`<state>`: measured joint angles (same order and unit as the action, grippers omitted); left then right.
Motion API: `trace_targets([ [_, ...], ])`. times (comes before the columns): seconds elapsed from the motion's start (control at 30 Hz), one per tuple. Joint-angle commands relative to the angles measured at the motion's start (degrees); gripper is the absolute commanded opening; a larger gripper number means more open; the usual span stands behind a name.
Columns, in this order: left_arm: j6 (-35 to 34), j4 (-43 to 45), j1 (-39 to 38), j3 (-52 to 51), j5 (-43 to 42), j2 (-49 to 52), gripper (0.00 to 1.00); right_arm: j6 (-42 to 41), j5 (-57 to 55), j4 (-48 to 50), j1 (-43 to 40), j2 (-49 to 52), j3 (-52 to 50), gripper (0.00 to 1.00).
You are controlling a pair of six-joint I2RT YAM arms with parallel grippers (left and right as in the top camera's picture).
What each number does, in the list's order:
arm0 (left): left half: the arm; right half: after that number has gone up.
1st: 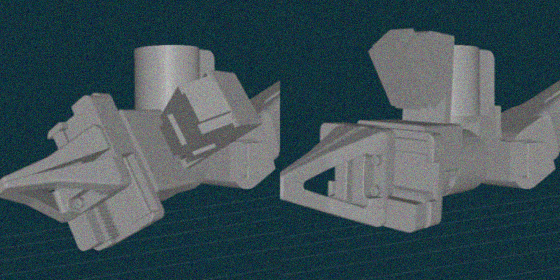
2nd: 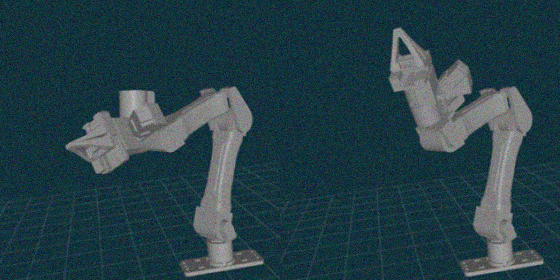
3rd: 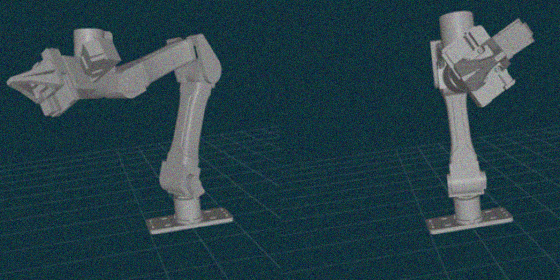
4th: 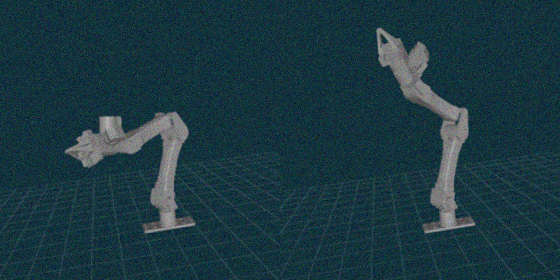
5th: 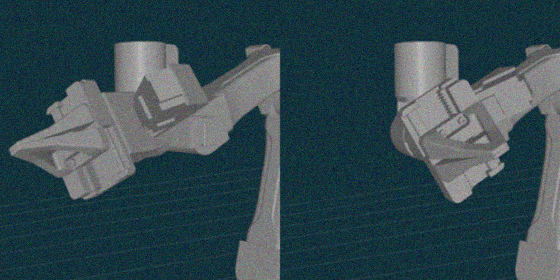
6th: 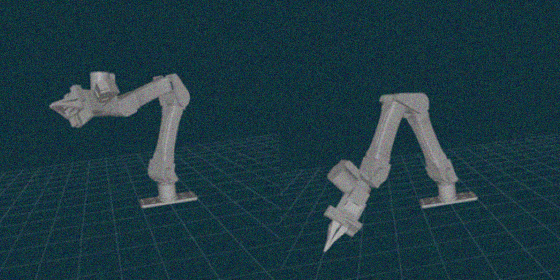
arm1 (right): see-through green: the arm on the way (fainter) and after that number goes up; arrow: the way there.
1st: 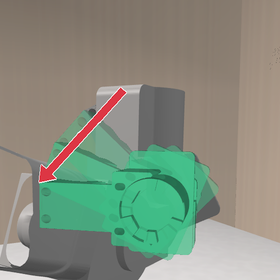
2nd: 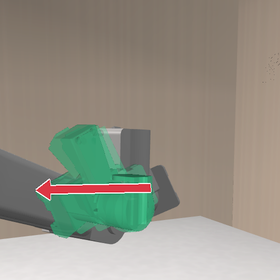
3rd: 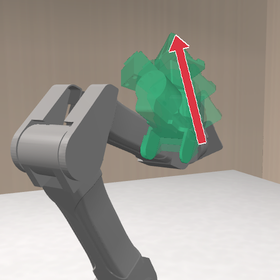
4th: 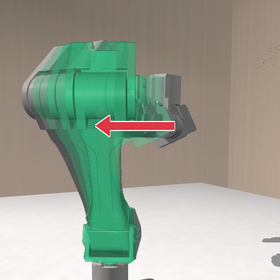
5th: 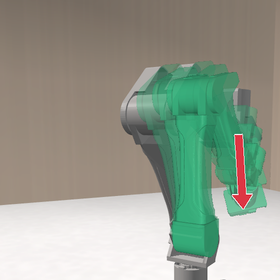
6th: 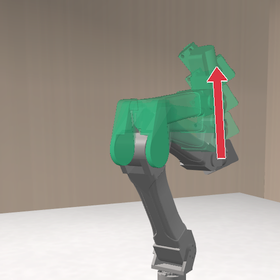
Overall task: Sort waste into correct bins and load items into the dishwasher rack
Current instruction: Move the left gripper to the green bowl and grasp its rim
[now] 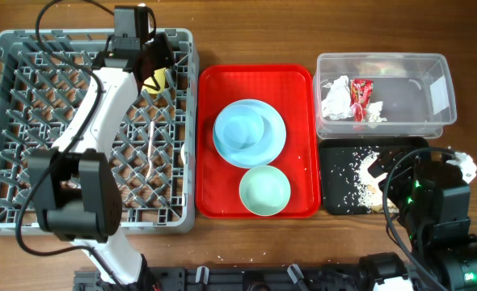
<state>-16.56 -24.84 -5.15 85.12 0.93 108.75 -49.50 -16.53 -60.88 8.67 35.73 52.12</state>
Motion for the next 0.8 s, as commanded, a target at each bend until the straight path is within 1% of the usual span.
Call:
trace_targets([
  [0.0, 1.1, -1.8, 2.1, -0.2, 3.7, 0.8, 0.04, -0.6, 0.5, 0.0, -0.3, 0.1, 0.8, 1.0],
  [0.07, 1.1, -3.3, 2.4, -0.2, 3.7, 0.8, 0.04, -0.6, 0.5, 0.0, -0.3, 0.1, 0.8, 1.0],
  [0.23, 0.5, -10.7, 2.4, -0.2, 3.7, -1.2, 0.04, -0.6, 0.5, 0.0, -0.3, 0.1, 0.8, 1.0],
  [0.27, -0.6, -12.3, 2.4, -0.2, 3.7, -2.7, 0.04, -0.6, 0.5, 0.0, -0.3, 0.1, 0.8, 1.0],
  [0.33, -0.7, -14.5, 2.4, -0.2, 3.7, -6.2, 0.04, -0.6, 0.5, 0.0, -0.3, 0.1, 0.8, 1.0],
  [0.43, -2.3, -17.3, 2.4, -0.2, 3.4, -13.2, 0.08, -0.6, 0.5, 0.0, -0.3, 0.1, 0.8, 1.0],
  [0.47, -2.3, -17.9, 2.3, -0.2, 1.6, -15.4, 0.1, -0.6, 0.5, 0.0, -0.3, 0.1, 0.8, 1.0],
  [0.57, -2.3, -19.6, 2.1, -0.2, -10.2, -21.8, 0.22, -0.6, 0.5, 0.0, -0.3, 0.1, 0.8, 1.0],
  [0.6, -2.3, -20.4, 1.7, -0.2, -13.6, -23.3, 0.3, -0.6, 0.5, 0.0, -0.3, 0.1, 0.8, 1.0],
  [0.63, -2.3, -21.5, 0.9, -0.2, -17.0, -24.7, 0.47, -0.6, 0.5, 0.0, -0.3, 0.1, 0.8, 1.0],
  [0.67, -2.3, -22.5, -0.1, -0.2, -20.2, -25.3, 0.59, -0.6, 0.5, 0.0, -0.3, 0.1, 0.8, 1.0],
  [0.7, -2.3, -23.4, -1.1, -0.2, -23.5, -25.5, 0.74, -0.6, 0.5, 0.0, -0.3, 0.1, 0.8, 1.0],
  [0.73, -2.3, -24.5, -2.7, -0.2, -27.2, -25.4, 1.0, -0.6, 0.5, 0.0, -0.3, 0.1, 0.8, 1.0],
  [0.77, -2.3, -25.3, -3.8, -0.2, -28.7, -25.0, 1.0, -0.6, 0.5, 0.0, -0.3, 0.1, 0.8, 1.0],
])
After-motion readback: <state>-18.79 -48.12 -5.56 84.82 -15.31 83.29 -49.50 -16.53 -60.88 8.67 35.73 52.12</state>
